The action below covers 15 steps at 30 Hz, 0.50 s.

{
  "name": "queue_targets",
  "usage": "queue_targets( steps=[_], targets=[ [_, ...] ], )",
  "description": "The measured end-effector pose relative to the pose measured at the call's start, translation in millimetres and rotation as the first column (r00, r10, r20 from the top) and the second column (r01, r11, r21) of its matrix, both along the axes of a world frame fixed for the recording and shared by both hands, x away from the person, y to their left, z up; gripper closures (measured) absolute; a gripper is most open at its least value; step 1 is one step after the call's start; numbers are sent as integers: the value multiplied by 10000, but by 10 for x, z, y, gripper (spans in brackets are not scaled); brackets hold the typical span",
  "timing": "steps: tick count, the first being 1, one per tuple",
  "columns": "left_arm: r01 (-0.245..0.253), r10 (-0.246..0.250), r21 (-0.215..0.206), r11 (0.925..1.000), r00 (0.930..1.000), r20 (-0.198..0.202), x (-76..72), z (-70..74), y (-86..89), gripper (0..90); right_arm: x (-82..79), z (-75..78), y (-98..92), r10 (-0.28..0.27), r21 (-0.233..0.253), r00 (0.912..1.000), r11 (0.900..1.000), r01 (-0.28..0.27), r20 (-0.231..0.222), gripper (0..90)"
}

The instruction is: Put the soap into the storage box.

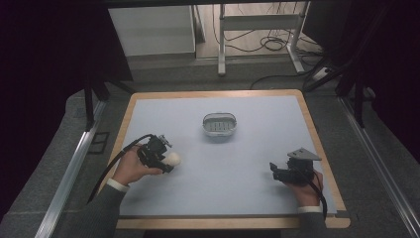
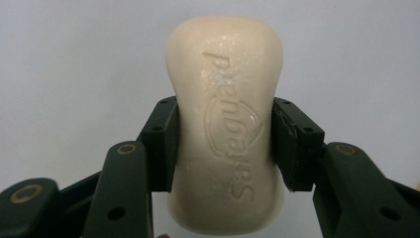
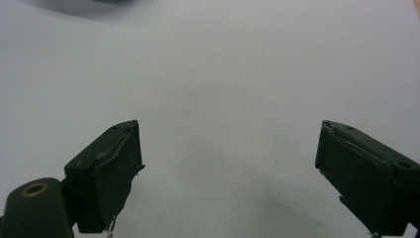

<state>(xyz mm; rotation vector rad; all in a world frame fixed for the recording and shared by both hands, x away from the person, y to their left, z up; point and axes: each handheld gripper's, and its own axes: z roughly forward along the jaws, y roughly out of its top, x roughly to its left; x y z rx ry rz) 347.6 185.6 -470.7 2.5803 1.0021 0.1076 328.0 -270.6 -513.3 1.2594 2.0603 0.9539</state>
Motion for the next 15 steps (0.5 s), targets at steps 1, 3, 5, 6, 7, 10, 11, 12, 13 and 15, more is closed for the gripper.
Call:
queue_targets(
  steps=[1, 3, 5, 6, 7, 10, 11, 12, 13, 15],
  targets=[
    [11, -10, -78, 10000, 10000, 85, 31, 36, -11, 496, -2, 2, 1, 6, 43, 10000, 10000, -6, 7, 104],
    [12, -10, -112, 9999, 9999, 123, 46, 52, -20, 496, -5, 4, 10, 104, 66, 9999, 9999, -104, 79, 104],
    [24, -22, -85, 10000, 9998, 188, 80, 84, -38, 496, -8, 8, 22, 150, 51, 9998, 9999, -151, 100, 104],
    [34, -32, -86, 10000, 9997, 241, 115, 109, -59, 496, -8, 8, 24, 161, 51, 9998, 9999, -161, 101, 104],
    [34, -32, -86, 10000, 9997, 241, 115, 109, -59, 497, -8, 8, 24, 161, 51, 9998, 9999, -161, 101, 104],
    [128, -126, -74, 9999, 9996, 266, 171, 143, -95, 497, -6, 4, 12, 119, 52, 9999, 9999, -119, 79, 104],
    [142, -139, -98, 9999, 9996, 263, 187, 152, -108, 497, -6, 4, 12, 119, 52, 9999, 9999, -119, 79, 104],
    [212, -210, -67, 9998, 9994, 273, 203, 162, -121, 497, -6, 5, 7, 110, 55, 9999, 9999, -111, 83, 104],
    [219, -217, -63, 9997, 9993, 292, 216, 171, -133, 497, -6, 7, 3, 104, 54, 9999, 9999, -104, 79, 104],
    [252, -251, -49, 9997, 9992, 301, 240, 189, -157, 497, -7, 10, -2, 66, 66, 9999, 10000, -67, 79, 104]
  ],
)
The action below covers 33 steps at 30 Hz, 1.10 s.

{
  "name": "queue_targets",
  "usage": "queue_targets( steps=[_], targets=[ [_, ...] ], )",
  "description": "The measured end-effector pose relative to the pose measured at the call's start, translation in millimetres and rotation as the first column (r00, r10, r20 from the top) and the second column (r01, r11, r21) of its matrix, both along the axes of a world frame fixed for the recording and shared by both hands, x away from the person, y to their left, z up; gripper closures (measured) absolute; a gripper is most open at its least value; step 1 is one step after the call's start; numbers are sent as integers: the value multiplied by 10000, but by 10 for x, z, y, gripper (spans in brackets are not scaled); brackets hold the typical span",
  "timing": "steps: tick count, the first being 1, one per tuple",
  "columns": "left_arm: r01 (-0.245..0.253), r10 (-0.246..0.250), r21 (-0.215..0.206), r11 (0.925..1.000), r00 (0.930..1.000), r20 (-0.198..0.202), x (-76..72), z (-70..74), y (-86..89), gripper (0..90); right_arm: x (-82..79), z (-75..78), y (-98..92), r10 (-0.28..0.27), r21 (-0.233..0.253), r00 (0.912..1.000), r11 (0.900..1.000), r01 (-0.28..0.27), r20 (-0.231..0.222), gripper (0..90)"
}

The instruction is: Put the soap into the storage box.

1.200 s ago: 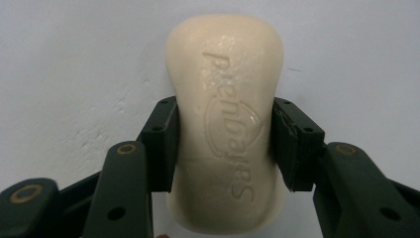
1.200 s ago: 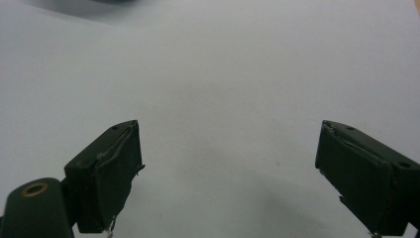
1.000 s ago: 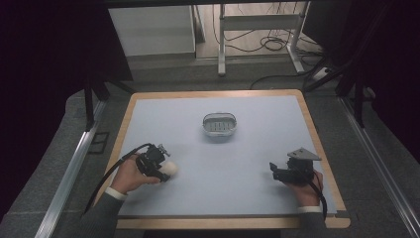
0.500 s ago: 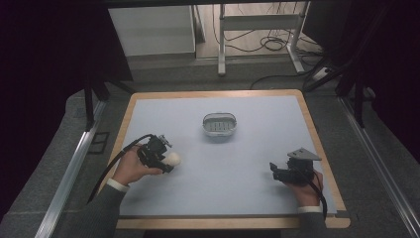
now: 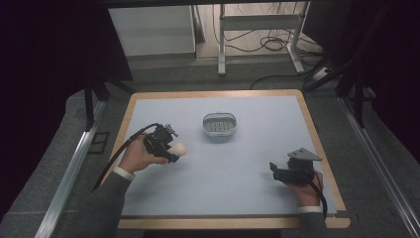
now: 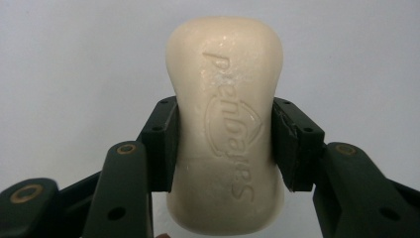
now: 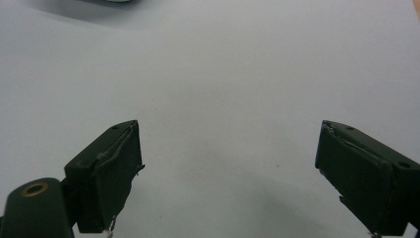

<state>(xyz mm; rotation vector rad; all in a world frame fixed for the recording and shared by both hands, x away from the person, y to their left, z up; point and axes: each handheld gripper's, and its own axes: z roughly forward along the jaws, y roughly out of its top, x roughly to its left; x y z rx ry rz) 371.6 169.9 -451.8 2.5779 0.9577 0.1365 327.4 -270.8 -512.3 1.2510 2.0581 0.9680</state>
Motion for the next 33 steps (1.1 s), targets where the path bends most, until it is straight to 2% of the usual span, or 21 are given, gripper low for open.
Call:
queue_targets(
  steps=[6, 22, 26, 33],
  targets=[
    [29, -29, -126, 9999, 10000, -29, 80, 13, -35, 496, 4, -7, 0, -7, -30, 10000, 10000, 6, -34, 104],
    [-4, 5, -96, 10000, 10000, 66, 269, 45, -85, 496, 11, -27, 7, 36, -82, 9999, 10000, -37, -94, 104],
    [183, -183, 47, 9998, 9998, 127, 314, 68, -114, 496, 15, -34, 9, 53, -123, 9999, 9999, -55, -120, 104],
    [234, -238, 155, 9996, 9995, 215, 401, 97, -165, 496, 14, -38, 21, 87, -154, 9999, 9998, -90, -136, 104]
  ],
)
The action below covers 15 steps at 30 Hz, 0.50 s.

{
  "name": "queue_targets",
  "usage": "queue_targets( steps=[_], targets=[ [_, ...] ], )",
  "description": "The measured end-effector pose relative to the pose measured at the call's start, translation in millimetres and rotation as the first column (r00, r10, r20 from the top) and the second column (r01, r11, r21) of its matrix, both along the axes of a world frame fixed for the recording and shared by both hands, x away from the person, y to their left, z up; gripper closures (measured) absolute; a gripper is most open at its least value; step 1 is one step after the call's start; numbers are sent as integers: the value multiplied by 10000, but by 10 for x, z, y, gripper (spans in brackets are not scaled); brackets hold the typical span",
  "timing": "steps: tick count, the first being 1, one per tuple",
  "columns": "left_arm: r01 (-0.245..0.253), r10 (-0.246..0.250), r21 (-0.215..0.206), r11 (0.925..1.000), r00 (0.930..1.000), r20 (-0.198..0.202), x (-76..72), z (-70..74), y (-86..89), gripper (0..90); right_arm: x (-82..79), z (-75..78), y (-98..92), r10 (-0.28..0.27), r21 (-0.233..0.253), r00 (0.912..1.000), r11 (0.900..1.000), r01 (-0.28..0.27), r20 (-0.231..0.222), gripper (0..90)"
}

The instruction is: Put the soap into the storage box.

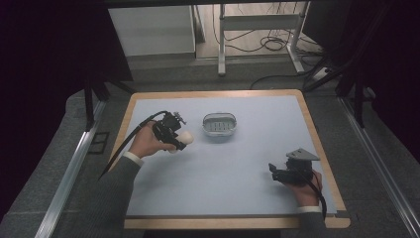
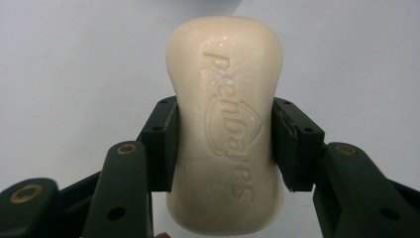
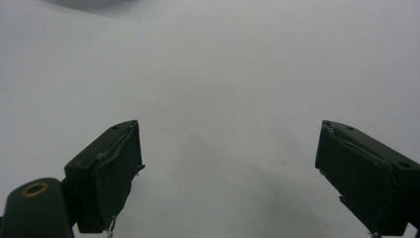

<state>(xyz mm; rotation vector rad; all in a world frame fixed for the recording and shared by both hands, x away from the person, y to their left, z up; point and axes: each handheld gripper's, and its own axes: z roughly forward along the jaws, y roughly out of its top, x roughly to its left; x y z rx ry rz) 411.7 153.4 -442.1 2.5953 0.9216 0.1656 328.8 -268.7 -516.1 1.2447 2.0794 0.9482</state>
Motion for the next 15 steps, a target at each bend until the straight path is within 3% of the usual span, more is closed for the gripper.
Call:
queue_targets(
  steps=[15],
  targets=[
    [174, -177, 210, 9996, 9997, 146, 228, 28, -116, 496, 3, -7, 7, -5, -52, 10000, 10000, 4, -29, 104]
  ],
)
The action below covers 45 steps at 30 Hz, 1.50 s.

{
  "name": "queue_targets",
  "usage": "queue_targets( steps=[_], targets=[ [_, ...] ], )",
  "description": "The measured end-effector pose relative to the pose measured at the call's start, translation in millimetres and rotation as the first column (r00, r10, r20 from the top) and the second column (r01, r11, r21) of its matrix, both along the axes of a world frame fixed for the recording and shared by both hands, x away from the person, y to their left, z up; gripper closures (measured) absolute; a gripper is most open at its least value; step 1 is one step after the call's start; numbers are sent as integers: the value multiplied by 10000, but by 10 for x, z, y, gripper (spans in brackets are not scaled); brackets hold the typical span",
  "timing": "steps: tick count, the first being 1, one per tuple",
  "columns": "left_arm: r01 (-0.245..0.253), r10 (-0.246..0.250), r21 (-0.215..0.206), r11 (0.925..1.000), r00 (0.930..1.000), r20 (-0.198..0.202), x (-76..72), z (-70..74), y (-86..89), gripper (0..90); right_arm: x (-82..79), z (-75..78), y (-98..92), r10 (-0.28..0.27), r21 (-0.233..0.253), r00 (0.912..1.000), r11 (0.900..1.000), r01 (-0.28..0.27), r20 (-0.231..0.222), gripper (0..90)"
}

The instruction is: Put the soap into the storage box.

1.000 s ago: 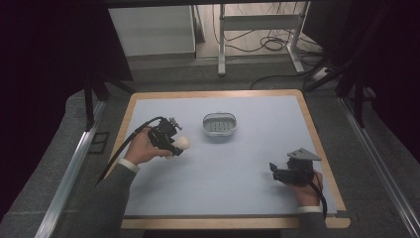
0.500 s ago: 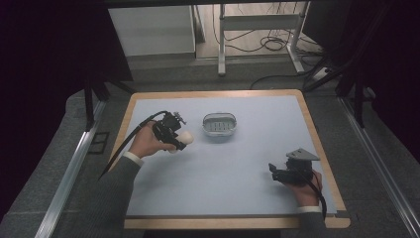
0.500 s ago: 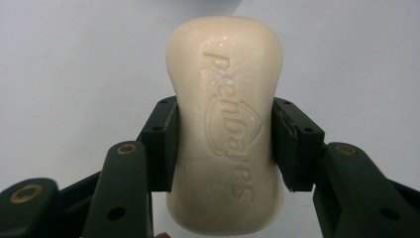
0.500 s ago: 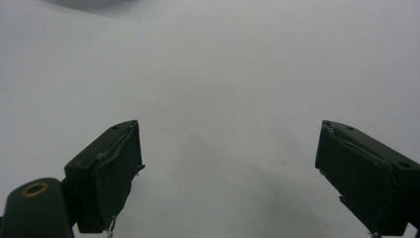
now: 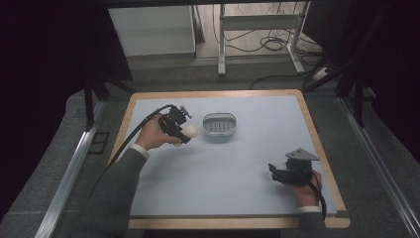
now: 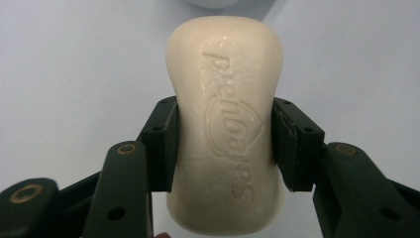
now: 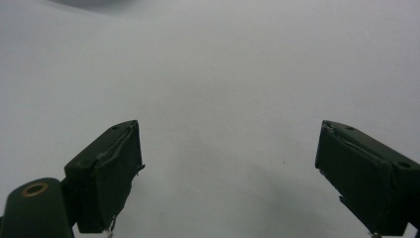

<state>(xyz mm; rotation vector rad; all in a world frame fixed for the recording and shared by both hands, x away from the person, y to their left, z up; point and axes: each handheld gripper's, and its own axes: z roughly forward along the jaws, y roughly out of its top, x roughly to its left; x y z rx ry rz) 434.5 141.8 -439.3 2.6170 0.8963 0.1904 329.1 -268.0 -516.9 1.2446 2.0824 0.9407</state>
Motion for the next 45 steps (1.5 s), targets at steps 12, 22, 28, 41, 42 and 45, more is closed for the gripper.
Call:
queue_targets(
  steps=[12, 22, 28, 41, 42, 45],
  targets=[
    [92, -93, 58, 9999, 9997, 238, 154, 77, -96, 496, 2, -7, 0, -3, -32, 10000, 10000, 3, -34, 104],
    [142, -151, 270, 9995, 9993, 331, 311, 131, -179, 496, 6, -12, -2, -7, -15, 10000, 10000, 7, -32, 104],
    [248, -256, 206, 9995, 9988, 427, 385, 167, -268, 496, 5, -9, 2, -20, 10, 10000, 10000, 20, -34, 106],
    [718, -726, 168, 9973, 9961, 507, 528, 184, -529, 496, 5, -4, -5, -16, 45, 10000, 10000, 15, 22, 107],
    [743, -752, 196, 9970, 9959, 497, 541, 185, -551, 496, 4, -3, -5, -20, 57, 10000, 10000, 20, 18, 107],
    [772, -777, 135, 9969, 9959, 455, 578, 185, -605, 496, 2, 1, -5, -21, 87, 10000, 10000, 21, 25, 107]
  ],
)
